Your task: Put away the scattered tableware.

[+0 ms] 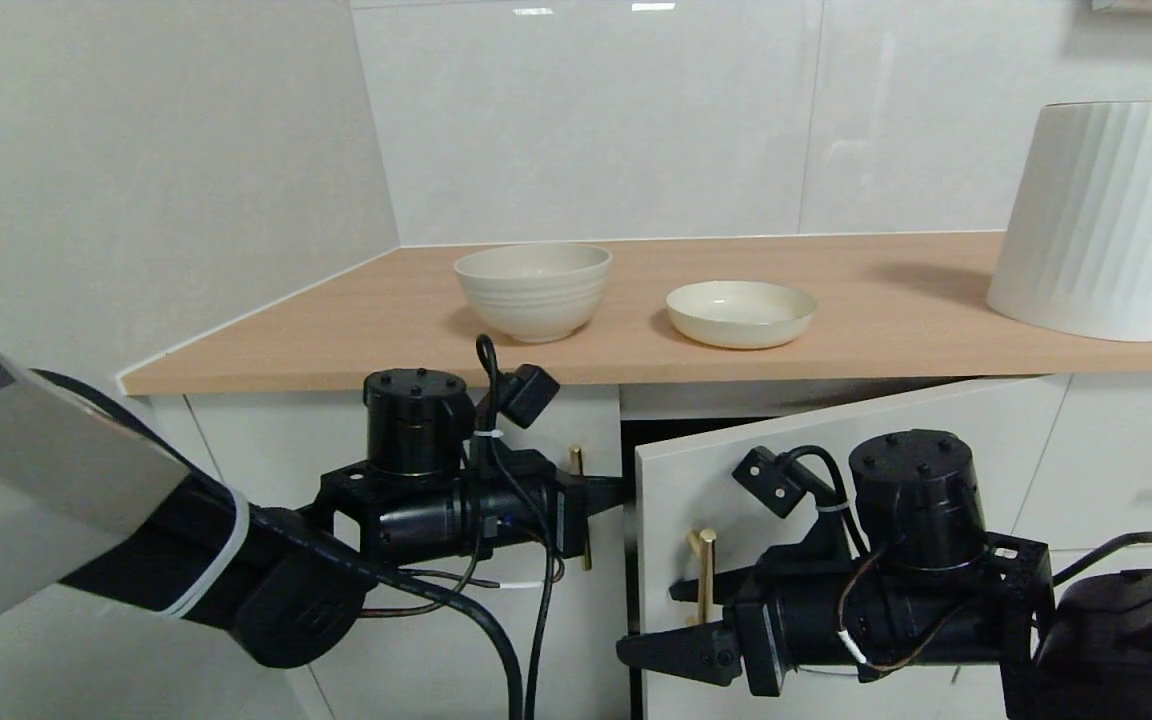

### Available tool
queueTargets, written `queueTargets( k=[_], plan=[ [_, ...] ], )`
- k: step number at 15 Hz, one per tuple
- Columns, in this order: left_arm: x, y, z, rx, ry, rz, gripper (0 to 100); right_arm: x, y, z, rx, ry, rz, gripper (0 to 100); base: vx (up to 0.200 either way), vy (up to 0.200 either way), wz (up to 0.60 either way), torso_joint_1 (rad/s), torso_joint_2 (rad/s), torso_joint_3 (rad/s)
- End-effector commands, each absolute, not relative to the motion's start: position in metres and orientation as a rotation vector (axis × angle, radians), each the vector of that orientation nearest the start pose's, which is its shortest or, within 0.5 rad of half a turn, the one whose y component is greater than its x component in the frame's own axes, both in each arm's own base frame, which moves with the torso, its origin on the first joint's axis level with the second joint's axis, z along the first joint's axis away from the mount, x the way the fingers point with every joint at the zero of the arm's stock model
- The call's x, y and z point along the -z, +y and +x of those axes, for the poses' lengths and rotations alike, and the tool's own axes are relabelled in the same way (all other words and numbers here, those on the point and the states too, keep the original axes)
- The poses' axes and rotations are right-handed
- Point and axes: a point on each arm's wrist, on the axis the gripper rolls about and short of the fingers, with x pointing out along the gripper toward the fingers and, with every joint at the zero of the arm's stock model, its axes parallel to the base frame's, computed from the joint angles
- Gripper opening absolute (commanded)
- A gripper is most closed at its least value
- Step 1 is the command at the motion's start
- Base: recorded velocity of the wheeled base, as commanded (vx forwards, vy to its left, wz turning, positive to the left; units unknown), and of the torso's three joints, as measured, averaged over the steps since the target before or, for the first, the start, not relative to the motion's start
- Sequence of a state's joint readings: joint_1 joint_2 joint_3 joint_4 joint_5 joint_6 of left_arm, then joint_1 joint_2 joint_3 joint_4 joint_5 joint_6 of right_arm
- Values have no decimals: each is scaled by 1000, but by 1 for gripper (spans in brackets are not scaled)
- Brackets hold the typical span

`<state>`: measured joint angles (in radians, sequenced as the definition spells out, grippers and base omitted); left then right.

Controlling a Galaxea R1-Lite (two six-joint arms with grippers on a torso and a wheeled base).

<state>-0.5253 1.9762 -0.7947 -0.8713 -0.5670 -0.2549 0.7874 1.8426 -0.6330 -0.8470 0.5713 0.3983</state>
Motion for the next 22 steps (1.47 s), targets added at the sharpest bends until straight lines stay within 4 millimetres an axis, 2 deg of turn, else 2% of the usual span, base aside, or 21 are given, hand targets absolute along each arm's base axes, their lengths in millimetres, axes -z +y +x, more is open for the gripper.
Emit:
queueTargets(
  k=[1, 3, 8, 11, 17, 19, 22],
  plan=[
    [-104, -198, 298, 1058, 482, -227, 0, -117, 225, 206, -1244, 652, 289, 100, 0, 0, 0, 0, 0, 0],
    [-104, -207, 299, 1075, 475, -223, 0, -117, 225, 206, -1244, 652, 289, 100, 0, 0, 0, 0, 0, 0],
    [-106, -215, 298, 1099, 462, -220, 0, -116, 225, 207, -1241, 652, 286, 100, 0, 0, 0, 0, 0, 0],
    [-114, -220, 294, 1121, 442, -218, 0, -114, 223, 212, -1226, 647, 289, 100, 0, 0, 0, 0, 0, 0],
    [-118, -226, 293, 1143, 430, -215, 0, -99, 204, 230, -1194, 451, 327, 100, 0, 0, 0, 0, 0, 0],
    [-119, -228, 292, 1148, 427, -216, 0, -99, 204, 231, -1197, 413, 332, 100, 0, 0, 0, 0, 0, 0],
    [-120, -230, 292, 1152, 425, -217, 0, -95, 191, 236, -1155, 422, 336, 100, 0, 0, 0, 0, 0, 0]
  ],
)
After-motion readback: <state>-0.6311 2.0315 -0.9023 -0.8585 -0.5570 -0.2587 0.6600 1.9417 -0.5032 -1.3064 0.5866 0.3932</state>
